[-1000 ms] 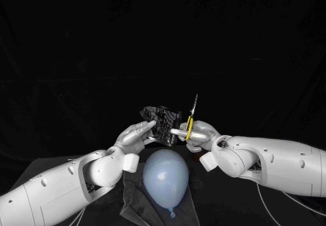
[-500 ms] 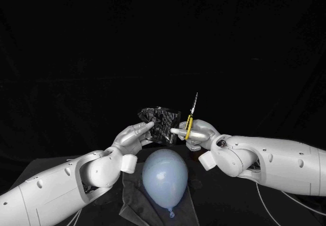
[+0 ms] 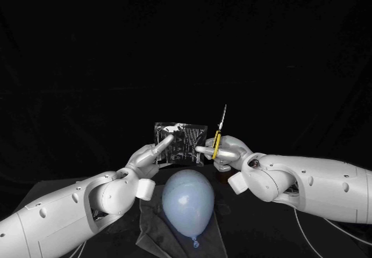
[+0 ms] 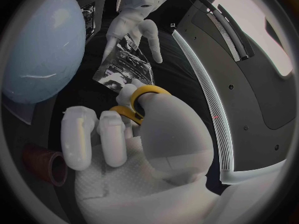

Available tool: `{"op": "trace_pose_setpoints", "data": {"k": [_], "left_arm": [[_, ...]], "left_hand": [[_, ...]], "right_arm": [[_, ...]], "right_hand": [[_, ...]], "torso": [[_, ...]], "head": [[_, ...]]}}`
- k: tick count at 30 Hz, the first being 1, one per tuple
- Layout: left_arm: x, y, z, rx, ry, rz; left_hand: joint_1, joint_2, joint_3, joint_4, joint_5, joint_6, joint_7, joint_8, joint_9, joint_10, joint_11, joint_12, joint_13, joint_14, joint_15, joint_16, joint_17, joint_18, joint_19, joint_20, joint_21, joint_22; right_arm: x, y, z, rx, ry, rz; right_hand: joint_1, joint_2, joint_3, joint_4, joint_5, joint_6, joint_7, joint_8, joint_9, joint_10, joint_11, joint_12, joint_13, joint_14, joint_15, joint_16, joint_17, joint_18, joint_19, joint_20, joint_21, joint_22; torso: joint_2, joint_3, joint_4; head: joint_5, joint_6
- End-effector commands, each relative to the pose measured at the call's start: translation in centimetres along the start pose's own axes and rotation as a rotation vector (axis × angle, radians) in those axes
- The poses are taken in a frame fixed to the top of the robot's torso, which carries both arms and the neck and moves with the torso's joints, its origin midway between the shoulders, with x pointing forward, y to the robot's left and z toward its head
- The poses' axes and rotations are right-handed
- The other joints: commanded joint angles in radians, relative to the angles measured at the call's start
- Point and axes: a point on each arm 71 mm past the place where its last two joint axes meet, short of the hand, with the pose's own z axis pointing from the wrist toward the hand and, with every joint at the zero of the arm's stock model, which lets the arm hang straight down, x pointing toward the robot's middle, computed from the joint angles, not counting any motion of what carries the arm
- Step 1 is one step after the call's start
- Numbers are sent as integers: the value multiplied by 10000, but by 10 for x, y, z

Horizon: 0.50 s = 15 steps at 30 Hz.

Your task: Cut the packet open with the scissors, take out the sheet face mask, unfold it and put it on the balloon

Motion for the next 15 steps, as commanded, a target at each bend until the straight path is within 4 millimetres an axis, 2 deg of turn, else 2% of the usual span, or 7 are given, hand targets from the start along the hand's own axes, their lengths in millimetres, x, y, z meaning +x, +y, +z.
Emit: {"op": "trace_pose_setpoints", "data": {"k": [1, 5, 7, 9, 10, 13, 15], "left_arm": [[-1, -1, -1, -136, 150, 1043], [-6, -2, -3, -257, 252, 1244], [-8, -2, -4, -346, 304, 1290], [-9, -3, -4, -447, 391, 1305], [-9, -3, -4, -484, 430, 1303], [-8, -2, -3, -704, 705, 1246], [-7, -1, -3, -836, 905, 1194]], "left_hand": [[400, 32, -1870, 283, 1, -227, 932, -152, -101, -190, 17, 13, 0, -262, 51, 127, 52, -78, -273, 6, -86, -12], [566, -209, -2271, 297, 10, -655, 936, -327, -269, -359, 46, -4, -4, -501, 93, 148, 47, -91, -666, 13, -197, -57], [757, -171, -2260, 291, 9, -840, 927, -399, -336, -418, 48, -4, -3, -704, 95, 145, 15, -71, -582, 8, -168, -41], [930, -57, -2193, 283, 5, -886, 920, -419, -352, -440, 42, 9, 1, -691, 79, 198, 25, -43, -352, -1, -86, -7], [1198, 137, -1997, 268, -2, -855, 872, -409, -338, -409, 12, 32, 9, -417, 31, 322, 88, 14, 65, -14, 58, 50], [1559, 439, -1715, 228, -8, -440, 774, -248, -179, -239, -76, 75, 20, -48, -61, 478, 160, 139, 616, -36, 257, 111], [1827, 628, -1577, 189, -10, -66, 654, -67, -68, 47, -184, 130, 30, 401, -174, 641, 240, 378, 1653, -62, 599, 220]], "right_arm": [[0, 1, -1, 78, -122, -249], [-2, 0, -3, 287, -327, -352], [-3, -1, -3, 379, -409, -419], [-3, -2, -3, 475, -469, -489], [-4, -2, -3, 508, -485, -508], [-4, -3, -3, 661, -521, -609], [-4, -3, -3, 765, -488, -686]], "right_hand": [[178, 156, 138, -50, 51, 284, 200, 50, 13, 3463, -25, 9302, 3607, 1030, -134, 66, 2626, 9, 380, -98, -17, 2242], [169, 139, 219, -104, 52, 285, 195, 64, 32, 3463, -33, 9302, 3607, 1030, -146, 66, 2626, 12, 374, -112, -31, 2238], [163, 132, 260, -130, 52, 283, 194, 69, 41, 3463, -35, 9302, 3607, 1030, -150, 66, 2626, 12, 373, -117, -33, 2238], [152, 125, 308, -157, 52, 279, 195, 74, 51, 3463, -36, 9302, 3607, 1030, -153, 66, 2626, 13, 371, -123, -38, 2236], [152, 125, 308, -157, 52, 279, 195, 74, 51, 3463, -36, 9302, 3607, 1030, -153, 66, 2626, 13, 371, -123, -38, 2236], [135, 112, 364, -189, 52, 276, 195, 82, 64, 3463, -37, 9302, 3607, 1030, -157, 66, 2626, 15, 367, -129, -46, 2234], [135, 112, 364, -189, 52, 276, 195, 82, 64, 3463, -37, 9302, 3607, 1030, -157, 66, 2626, 15, 367, -129, -46, 2234]], "torso": [[1, 6, -3], [-2, 1, 1], [4, 4, 2], [1, 2, 1], [1, 2, 1], [3, 4, 6], [4, 8, 3]], "head": [[19, 7], [35, -8], [47, -14], [70, -23], [82, -34], [132, -75], [181, -102]]}}
